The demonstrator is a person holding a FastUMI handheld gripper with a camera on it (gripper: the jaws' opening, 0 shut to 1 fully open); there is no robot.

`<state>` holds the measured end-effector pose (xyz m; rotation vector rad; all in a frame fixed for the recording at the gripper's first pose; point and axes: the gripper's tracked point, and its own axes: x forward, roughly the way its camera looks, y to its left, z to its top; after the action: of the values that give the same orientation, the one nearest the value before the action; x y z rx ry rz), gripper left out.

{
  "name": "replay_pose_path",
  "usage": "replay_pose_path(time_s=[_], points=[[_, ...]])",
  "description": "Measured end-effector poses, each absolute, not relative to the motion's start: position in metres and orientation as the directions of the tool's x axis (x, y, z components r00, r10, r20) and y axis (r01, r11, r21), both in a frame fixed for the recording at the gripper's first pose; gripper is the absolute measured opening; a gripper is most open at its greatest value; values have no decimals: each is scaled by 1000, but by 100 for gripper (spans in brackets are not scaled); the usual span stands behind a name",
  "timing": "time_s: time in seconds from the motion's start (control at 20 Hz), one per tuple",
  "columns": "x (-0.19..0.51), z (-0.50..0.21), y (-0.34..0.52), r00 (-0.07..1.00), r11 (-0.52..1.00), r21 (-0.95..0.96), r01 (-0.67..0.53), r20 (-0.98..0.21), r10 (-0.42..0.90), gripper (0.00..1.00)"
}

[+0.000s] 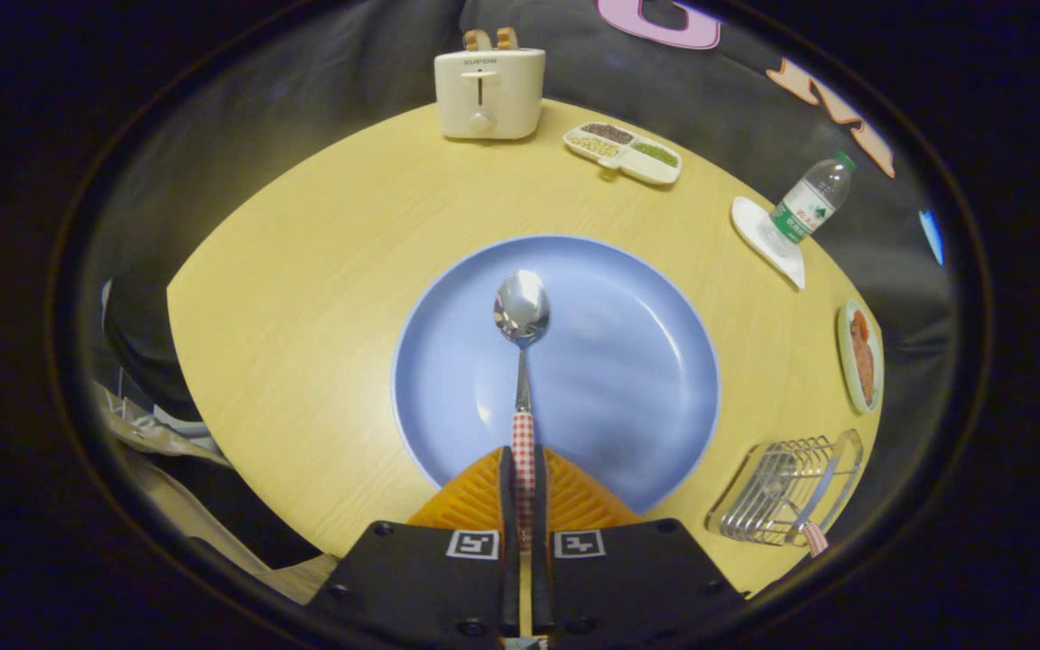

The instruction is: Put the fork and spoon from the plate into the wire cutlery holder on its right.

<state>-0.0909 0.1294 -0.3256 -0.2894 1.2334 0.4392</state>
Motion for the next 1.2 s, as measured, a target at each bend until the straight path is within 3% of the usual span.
replay_pose_path(time_s=[0.1, 0.35, 0.55, 0.95, 1.2], points=[[-91, -306, 110, 261, 879, 13, -477, -953, 156, 8], [-80, -246, 35, 264, 922, 5, -388, -958, 117, 8], [-80, -220, -45, 247, 931, -90, -353, -969, 0, 8], [-109, -217, -114, 51, 917, -110, -383, -994, -98, 8], [-115, -221, -127, -108, 869, -85, -487, -982, -156, 8]])
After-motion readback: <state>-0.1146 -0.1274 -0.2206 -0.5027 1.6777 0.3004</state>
